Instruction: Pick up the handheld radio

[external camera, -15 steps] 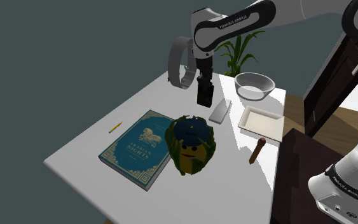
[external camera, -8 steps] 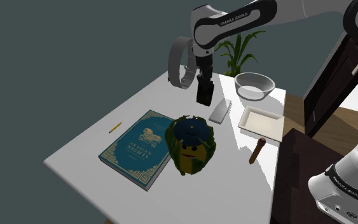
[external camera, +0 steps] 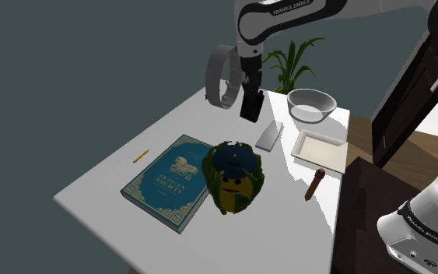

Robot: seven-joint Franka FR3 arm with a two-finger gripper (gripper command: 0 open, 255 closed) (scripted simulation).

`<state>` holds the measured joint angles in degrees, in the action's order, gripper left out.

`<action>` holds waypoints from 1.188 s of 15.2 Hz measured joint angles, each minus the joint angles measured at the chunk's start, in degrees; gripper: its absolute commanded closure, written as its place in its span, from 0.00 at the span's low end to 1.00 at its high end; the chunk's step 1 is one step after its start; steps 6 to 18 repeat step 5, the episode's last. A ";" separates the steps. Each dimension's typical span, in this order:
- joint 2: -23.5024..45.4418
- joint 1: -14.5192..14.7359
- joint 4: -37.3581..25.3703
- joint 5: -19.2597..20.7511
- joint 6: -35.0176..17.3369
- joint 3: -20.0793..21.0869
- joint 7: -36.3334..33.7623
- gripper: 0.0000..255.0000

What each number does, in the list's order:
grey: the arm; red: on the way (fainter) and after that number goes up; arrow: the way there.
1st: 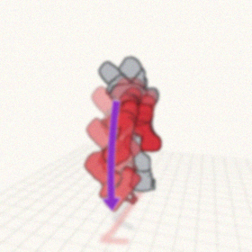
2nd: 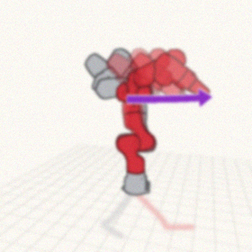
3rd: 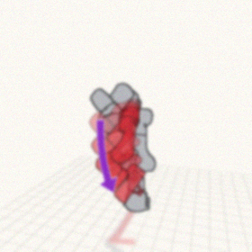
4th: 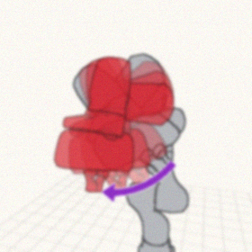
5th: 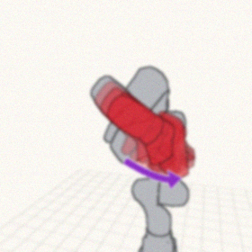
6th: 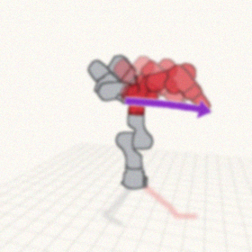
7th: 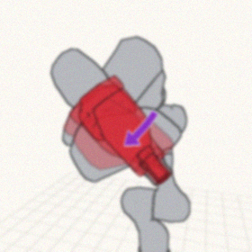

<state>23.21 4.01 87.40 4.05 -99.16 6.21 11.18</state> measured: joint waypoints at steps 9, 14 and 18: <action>-0.63 0.00 -2.62 -0.09 3.24 0.02 0.20 1.00; -0.63 0.00 -2.62 -0.09 3.24 0.02 0.20 1.00; -0.63 0.00 -2.62 -0.09 3.24 0.02 0.20 1.00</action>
